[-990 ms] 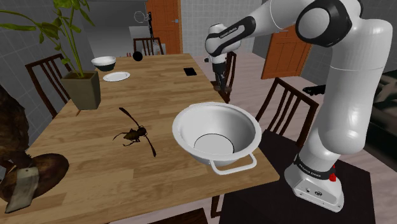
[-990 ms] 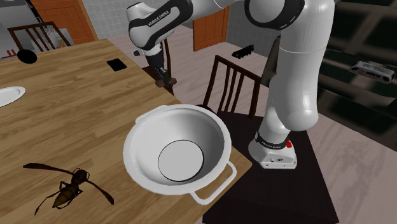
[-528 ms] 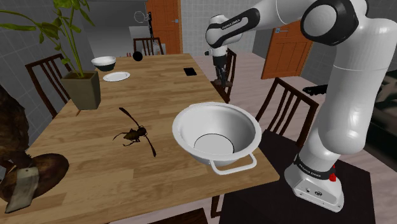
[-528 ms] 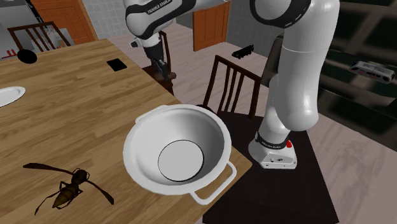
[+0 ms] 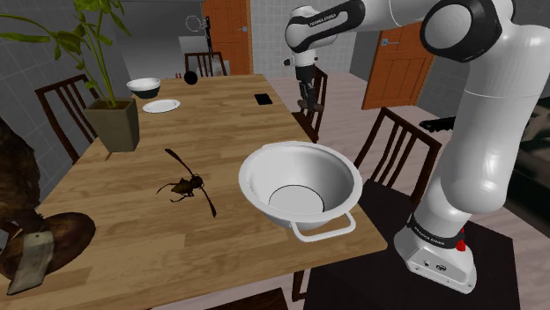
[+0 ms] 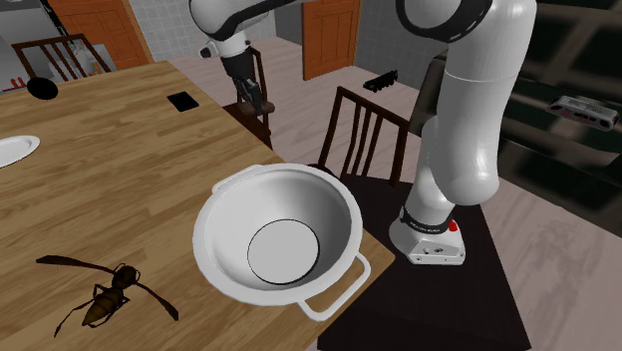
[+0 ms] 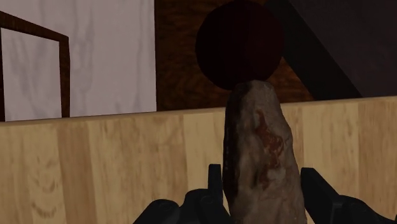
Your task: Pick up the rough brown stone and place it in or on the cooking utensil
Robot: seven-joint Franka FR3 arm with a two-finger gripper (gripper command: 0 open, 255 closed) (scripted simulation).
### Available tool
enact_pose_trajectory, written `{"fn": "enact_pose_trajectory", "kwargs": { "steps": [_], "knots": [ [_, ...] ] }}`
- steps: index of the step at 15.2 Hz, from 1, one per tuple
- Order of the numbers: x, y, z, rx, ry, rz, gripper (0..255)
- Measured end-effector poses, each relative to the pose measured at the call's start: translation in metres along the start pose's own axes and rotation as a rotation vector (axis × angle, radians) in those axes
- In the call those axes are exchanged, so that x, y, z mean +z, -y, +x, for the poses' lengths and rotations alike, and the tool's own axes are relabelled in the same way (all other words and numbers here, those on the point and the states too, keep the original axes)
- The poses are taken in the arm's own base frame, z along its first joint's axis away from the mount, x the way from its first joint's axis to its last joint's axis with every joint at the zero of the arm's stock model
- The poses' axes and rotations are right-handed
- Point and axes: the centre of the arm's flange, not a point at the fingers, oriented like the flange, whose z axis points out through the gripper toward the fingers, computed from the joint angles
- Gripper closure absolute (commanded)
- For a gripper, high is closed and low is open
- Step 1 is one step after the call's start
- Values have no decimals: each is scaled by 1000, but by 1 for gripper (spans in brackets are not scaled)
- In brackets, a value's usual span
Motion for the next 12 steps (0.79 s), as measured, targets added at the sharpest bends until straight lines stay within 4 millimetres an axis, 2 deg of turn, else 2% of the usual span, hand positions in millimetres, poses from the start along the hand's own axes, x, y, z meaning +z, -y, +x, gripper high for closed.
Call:
{"fn": "enact_pose_trajectory", "kwargs": {
  "steps": [8, 12],
  "knots": [
    [-41, 6, -5, 0, 0, 0, 255],
    [-43, 44, 9, -1, 0, 1, 255]
  ]
}}
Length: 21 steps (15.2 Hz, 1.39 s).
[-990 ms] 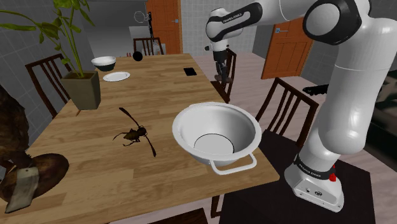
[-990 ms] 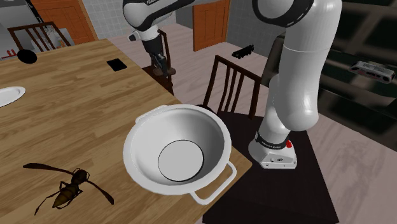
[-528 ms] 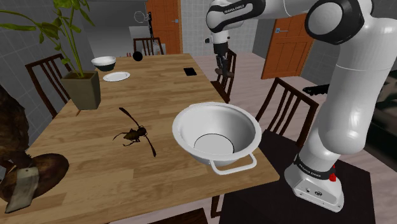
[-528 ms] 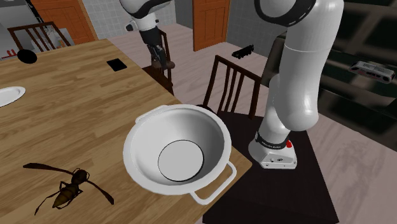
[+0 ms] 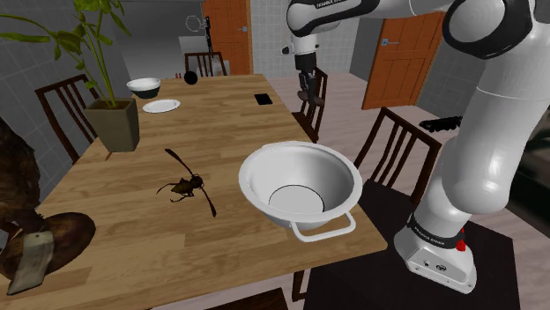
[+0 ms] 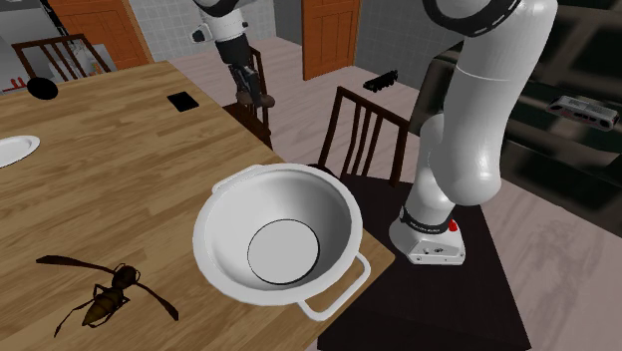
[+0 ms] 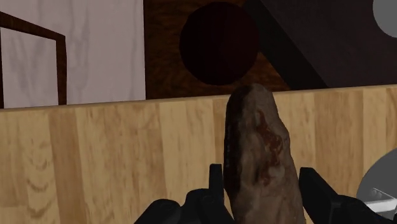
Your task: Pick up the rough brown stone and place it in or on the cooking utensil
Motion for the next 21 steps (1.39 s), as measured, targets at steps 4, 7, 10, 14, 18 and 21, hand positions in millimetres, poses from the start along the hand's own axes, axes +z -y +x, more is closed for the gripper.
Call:
{"fn": "enact_pose_trajectory", "kwargs": {
  "steps": [4, 7, 10, 14, 18, 21],
  "knots": [
    [1, 47, 18, 0, 0, 0, 255],
    [7, 83, 32, -1, 0, 0, 255],
    [12, 122, 48, -1, 0, 0, 255],
    [17, 172, 66, -1, 0, -1, 255],
    [18, 219, 83, -1, 0, 0, 255],
    [24, 256, 97, -1, 0, -1, 255]
  ]
}}
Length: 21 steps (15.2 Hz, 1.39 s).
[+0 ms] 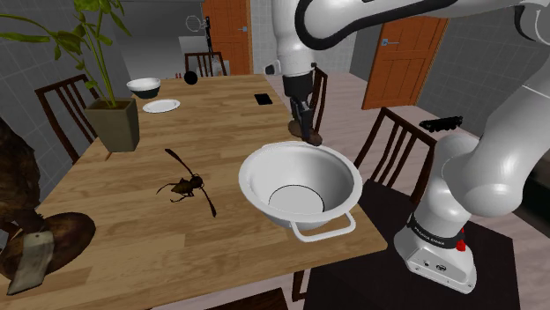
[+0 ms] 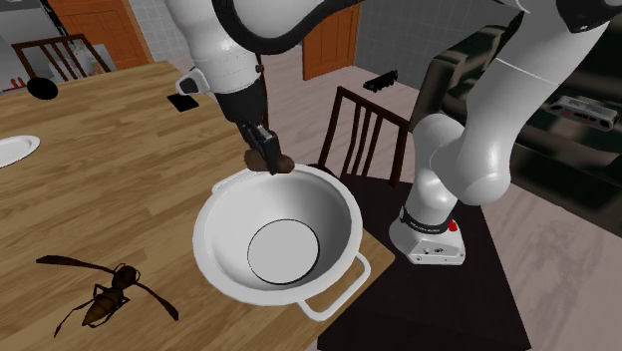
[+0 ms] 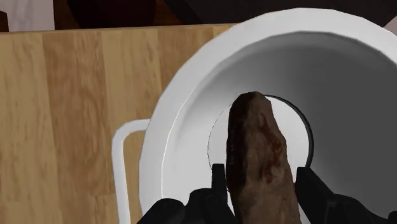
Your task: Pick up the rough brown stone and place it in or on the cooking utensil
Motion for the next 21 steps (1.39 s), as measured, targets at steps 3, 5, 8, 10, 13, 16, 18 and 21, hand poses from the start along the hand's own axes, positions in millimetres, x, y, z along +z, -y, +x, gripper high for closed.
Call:
{"fn": "enact_pose_trajectory", "kwargs": {
  "steps": [3, 5, 8, 10, 13, 16, 18, 21],
  "knots": [
    [3, 36, 18, 0, 0, 0, 255],
    [4, 64, 24, 0, 0, 0, 255],
    [13, 75, 31, 1, 0, 0, 255],
    [22, 76, 34, 1, 0, 0, 255],
    [36, 73, 35, 1, 0, 0, 255],
    [53, 72, 37, 1, 0, 1, 255],
    [63, 70, 38, 1, 0, 0, 255],
    [73, 69, 41, 2, 0, 0, 255]
  ]
}}
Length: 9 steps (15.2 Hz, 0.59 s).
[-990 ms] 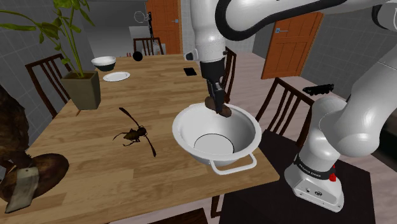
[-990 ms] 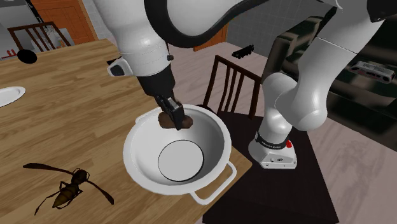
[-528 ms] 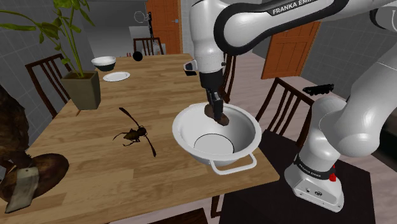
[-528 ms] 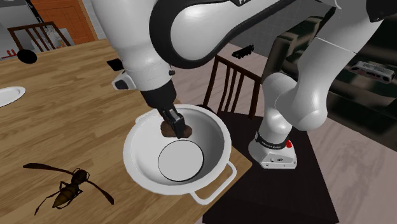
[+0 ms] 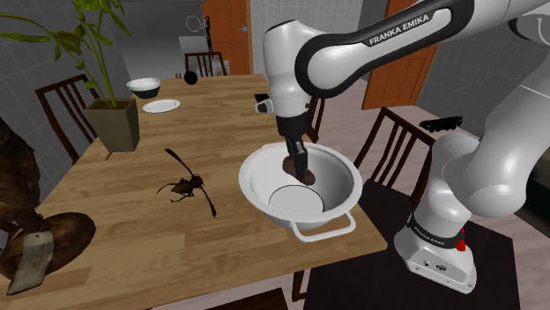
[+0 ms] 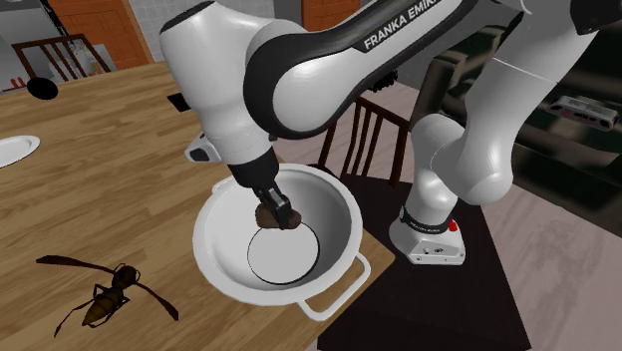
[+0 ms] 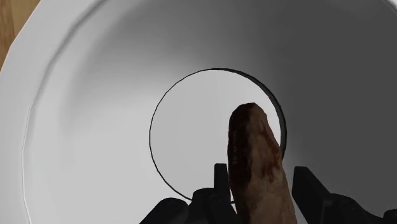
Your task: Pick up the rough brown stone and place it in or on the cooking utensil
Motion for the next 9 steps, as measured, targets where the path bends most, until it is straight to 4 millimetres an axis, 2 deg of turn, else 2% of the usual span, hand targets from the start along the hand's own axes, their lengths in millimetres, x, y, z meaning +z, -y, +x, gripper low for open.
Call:
{"fn": "enact_pose_trajectory", "kwargs": {
  "steps": [4, 5, 9],
  "knots": [
    [1, -1, 0, 0, 0, 0, 255],
    [1, -1, 0, 0, 0, 0, 0],
    [1, -1, 0, 0, -1, 0, 0]
  ]
}}
